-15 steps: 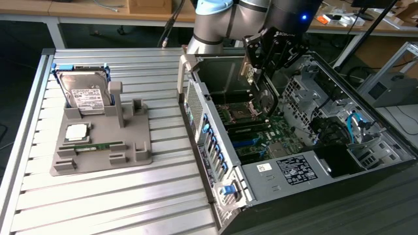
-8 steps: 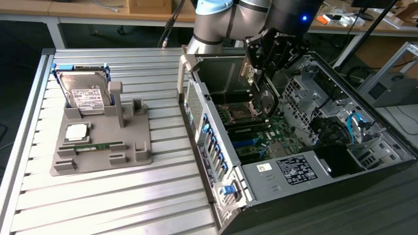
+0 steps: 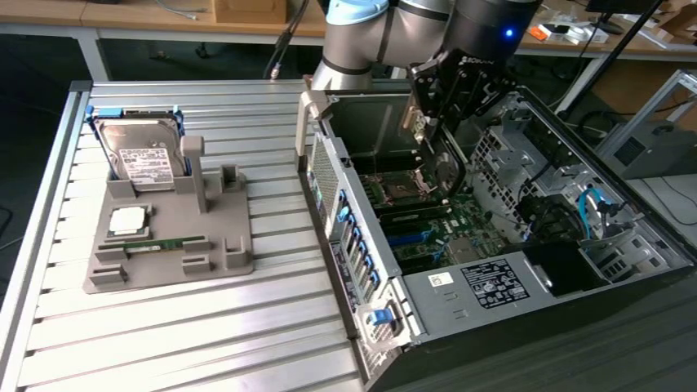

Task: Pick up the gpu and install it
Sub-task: 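Pick up the gpu and move the gpu toward the slot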

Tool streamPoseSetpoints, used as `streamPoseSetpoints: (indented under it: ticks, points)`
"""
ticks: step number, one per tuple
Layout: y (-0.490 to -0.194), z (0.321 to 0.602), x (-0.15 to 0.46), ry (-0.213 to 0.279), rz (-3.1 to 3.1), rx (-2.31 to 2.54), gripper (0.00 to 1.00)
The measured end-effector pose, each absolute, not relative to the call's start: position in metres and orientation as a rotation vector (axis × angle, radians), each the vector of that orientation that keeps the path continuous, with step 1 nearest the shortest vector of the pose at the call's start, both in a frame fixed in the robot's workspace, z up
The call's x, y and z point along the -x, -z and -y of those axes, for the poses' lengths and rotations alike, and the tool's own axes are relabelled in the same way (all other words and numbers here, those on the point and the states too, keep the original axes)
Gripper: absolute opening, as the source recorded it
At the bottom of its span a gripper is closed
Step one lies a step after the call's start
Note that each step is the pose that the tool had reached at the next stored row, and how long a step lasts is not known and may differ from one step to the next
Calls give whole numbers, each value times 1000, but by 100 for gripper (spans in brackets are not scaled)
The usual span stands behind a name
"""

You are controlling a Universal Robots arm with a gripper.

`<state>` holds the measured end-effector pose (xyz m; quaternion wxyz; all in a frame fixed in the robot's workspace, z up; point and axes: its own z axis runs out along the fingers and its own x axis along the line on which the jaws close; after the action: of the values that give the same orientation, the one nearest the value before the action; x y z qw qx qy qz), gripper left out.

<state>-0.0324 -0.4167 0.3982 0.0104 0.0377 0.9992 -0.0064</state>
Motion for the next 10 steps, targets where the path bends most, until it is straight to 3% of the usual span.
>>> streamPoseSetpoints:
  ticks: [10]
  points:
    - [-396, 417, 30, 23, -3118, -118, 27]
